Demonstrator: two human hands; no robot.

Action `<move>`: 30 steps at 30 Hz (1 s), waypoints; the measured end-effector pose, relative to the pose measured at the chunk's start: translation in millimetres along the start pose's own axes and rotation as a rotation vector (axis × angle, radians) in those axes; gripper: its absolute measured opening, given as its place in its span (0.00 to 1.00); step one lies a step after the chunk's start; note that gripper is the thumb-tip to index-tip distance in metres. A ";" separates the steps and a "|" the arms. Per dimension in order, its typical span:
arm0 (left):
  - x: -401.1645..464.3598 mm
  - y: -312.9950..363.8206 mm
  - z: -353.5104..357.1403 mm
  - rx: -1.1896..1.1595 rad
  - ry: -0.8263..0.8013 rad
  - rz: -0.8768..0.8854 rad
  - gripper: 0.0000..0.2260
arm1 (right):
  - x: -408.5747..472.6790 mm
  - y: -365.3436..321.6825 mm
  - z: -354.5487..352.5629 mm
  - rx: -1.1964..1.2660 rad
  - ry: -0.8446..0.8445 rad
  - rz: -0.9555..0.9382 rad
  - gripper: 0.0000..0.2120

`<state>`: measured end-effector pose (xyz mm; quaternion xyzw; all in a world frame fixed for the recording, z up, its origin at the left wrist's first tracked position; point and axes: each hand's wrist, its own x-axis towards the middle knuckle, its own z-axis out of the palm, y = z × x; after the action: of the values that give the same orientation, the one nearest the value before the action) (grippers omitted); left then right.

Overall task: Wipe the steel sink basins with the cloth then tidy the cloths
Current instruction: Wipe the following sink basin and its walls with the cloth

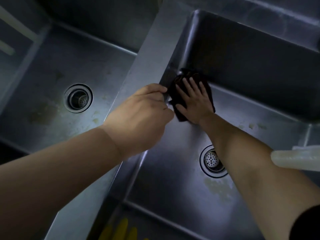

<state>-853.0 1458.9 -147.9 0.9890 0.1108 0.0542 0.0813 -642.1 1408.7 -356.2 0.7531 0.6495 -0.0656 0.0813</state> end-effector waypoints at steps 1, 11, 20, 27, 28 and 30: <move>0.1 -0.5 0.3 0.009 -0.008 -0.007 0.07 | 1.7 2.5 -1.3 -0.003 0.002 0.010 0.32; 0.4 0.4 -1.0 0.052 -0.045 -0.011 0.06 | -80.7 -54.8 4.4 0.188 -0.042 0.302 0.33; 0.9 5.9 -7.4 0.110 -0.127 -0.013 0.06 | -221.9 -126.8 29.1 0.167 -0.098 -0.215 0.36; 3.0 6.2 -8.8 0.147 -0.145 -0.028 0.07 | -176.6 -101.5 28.5 0.196 -0.034 -0.342 0.35; 3.1 6.9 -8.7 0.162 -0.142 -0.028 0.07 | -163.7 -94.3 25.7 0.196 -0.032 -0.286 0.35; 1.7 8.6 -7.5 0.212 -0.146 -0.018 0.08 | -140.9 -76.9 19.3 0.181 -0.021 -0.156 0.35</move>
<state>-850.4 1452.0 -138.9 0.9923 0.1187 -0.0306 -0.0154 -738.8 1279.3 -349.1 0.7037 0.6968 -0.1379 0.0146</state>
